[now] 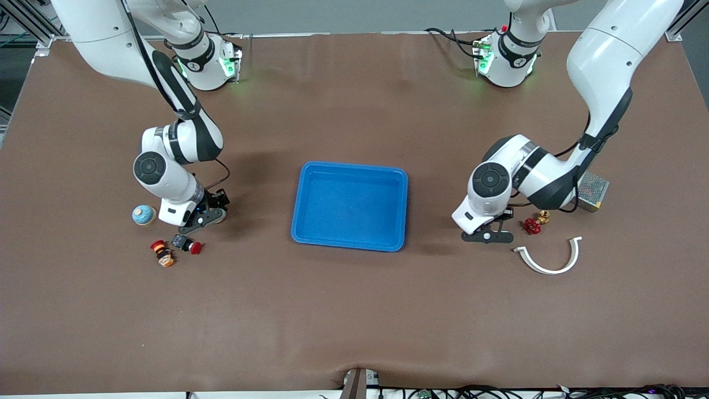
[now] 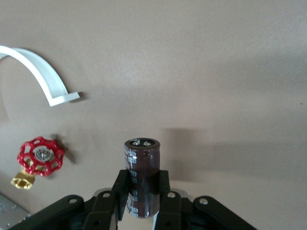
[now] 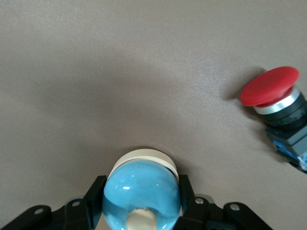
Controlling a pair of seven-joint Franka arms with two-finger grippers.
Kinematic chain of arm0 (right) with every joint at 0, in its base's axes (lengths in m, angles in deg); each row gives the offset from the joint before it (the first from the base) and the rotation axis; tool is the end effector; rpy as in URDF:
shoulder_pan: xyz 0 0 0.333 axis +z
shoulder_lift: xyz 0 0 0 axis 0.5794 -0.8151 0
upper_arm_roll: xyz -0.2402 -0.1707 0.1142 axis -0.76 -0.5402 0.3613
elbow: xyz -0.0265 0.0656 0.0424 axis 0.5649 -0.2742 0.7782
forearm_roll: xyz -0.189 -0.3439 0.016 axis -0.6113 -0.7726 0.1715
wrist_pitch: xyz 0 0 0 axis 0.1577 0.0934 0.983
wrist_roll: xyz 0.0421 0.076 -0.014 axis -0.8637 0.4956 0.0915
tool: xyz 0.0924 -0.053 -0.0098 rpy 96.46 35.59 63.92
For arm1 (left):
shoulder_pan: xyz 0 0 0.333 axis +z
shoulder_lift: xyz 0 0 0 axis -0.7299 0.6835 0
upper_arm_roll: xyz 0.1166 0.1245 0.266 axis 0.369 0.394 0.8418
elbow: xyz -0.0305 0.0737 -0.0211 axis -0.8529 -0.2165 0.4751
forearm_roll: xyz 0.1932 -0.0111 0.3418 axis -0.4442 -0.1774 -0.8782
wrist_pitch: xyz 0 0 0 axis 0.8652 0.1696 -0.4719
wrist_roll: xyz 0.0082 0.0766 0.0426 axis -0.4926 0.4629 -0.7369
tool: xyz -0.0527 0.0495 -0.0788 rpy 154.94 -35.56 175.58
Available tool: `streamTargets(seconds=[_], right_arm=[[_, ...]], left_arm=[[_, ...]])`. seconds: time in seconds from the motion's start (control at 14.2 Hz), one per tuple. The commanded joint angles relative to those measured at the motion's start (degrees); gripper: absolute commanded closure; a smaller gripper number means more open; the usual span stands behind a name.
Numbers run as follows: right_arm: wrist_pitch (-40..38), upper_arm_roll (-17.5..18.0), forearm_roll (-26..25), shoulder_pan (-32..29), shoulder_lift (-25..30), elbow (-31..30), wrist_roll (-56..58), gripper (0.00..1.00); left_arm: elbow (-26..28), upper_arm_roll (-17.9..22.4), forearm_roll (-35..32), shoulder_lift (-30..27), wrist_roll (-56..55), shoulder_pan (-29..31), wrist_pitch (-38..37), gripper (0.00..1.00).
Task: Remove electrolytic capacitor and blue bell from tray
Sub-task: 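Set the bell beside the first bell while the left gripper lowers the capacitor, then release the capacitor with the left gripper while the right gripper returns to rest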
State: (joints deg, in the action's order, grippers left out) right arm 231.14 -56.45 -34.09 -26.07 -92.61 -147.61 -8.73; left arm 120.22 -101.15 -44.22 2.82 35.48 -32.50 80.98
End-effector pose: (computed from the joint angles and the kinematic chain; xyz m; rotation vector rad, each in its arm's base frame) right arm 0.5328 0.0889 0.1785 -3.0495 -0.7418 0.0473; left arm 0.5781 -0.2104 0.2288 -2.8678 0.1925 0.0830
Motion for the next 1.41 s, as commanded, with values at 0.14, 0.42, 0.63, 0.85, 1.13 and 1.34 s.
streamTargets(seconds=[0.14,0.42,0.63,0.85,1.13,1.34], right_arm=[[-0.27,0.92,-1.1,-1.25,0.67,-0.16,0.26,0.0],[-10.86,1.01,-0.4,-1.16,4.0,3.6,-1.32,0.0],[-22.3,0.75,-0.49,-1.34,7.78,8.7,-7.64,0.0],[-33.55,0.4,-0.49,-3.71,12.17,14.93,-9.06,0.0],[-61.66,-0.13,-1.28,-7.48,12.63,35.91,-9.77,0.0],[-67.24,-0.22,-1.19,-11.52,12.8,42.98,-9.94,0.0]], left_arm=[[-0.19,-0.95,-0.58,-0.16,0.76,0.83,2.27,1.0],[-1.15,-0.86,-0.58,0.28,1.03,0.22,2.53,1.0],[-1.51,-0.86,-1.19,2.3,1.46,0.22,7.18,1.0],[-1.51,-0.77,-1.19,3.62,2.96,0.39,9.74,1.0],[-1.42,-0.6,-1.28,4.15,3.4,0.83,10.0,1.0],[-1.51,0.36,-1.37,4.24,3.84,1.01,10.53,1.0]])
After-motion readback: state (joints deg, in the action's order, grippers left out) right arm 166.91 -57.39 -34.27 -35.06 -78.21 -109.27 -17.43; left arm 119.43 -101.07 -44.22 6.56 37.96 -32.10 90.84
